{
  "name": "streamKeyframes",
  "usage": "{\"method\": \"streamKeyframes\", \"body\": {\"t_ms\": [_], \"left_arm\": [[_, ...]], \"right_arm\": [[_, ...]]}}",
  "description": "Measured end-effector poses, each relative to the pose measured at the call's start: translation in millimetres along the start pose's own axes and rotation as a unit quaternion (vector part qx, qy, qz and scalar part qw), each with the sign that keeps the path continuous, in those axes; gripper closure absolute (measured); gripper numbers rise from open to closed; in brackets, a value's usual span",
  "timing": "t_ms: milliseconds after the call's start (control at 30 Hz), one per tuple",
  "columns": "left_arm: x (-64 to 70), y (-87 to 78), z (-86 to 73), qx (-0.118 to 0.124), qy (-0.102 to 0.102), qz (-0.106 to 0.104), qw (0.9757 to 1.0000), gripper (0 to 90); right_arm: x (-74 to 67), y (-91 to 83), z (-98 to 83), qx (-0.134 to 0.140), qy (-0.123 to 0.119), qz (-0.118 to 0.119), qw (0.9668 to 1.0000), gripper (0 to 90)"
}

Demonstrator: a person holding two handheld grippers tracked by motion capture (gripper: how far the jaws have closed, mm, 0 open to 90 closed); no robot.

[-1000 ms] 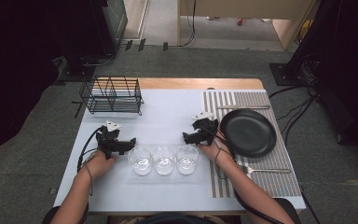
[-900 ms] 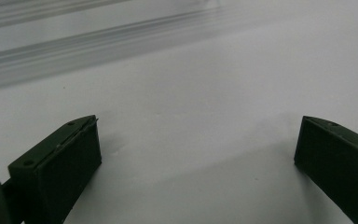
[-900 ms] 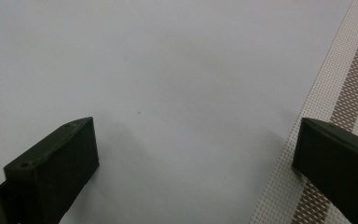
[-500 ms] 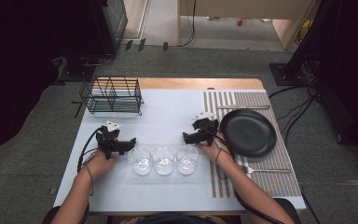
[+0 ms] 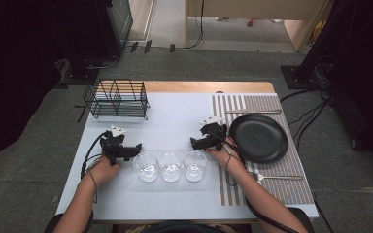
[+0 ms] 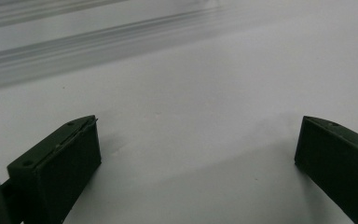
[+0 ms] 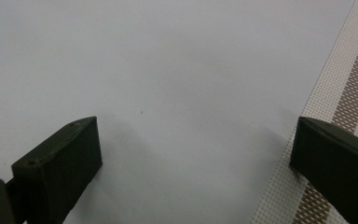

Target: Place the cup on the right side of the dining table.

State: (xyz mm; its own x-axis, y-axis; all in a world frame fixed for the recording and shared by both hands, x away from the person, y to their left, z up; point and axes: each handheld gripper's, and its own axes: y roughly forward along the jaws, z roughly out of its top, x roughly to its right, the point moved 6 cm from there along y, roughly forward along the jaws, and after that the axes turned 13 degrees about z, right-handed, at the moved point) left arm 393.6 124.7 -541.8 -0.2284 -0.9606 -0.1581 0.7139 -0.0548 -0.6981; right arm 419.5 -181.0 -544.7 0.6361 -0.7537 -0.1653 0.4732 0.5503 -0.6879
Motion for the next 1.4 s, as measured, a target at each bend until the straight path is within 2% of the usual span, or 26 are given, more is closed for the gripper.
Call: {"method": "streamKeyframes", "body": {"t_ms": [200,400,1233,1400], "left_arm": [[0.0,0.0,0.0,0.000,0.000,0.000,1.0000,0.0],[-0.1,0.0,0.0,0.000,0.000,0.000,1.0000,0.0],[0.0,0.0,0.0,0.000,0.000,0.000,1.0000,0.0],[0.0,0.0,0.1,0.000,0.001,0.000,1.0000,0.0]], "right_arm": [[-0.5,-1.4,1.7,0.002,0.001,-0.004,1.0000,4.8],[0.4,-5.1,3.6,-0.002,0.019,0.009,0.9998,6.1],[-4.7,-13.1,7.4,-0.015,0.024,0.031,0.9991,6.9],[-4.6,-14.2,7.4,-0.018,0.022,0.029,0.9992,7.1]]}}
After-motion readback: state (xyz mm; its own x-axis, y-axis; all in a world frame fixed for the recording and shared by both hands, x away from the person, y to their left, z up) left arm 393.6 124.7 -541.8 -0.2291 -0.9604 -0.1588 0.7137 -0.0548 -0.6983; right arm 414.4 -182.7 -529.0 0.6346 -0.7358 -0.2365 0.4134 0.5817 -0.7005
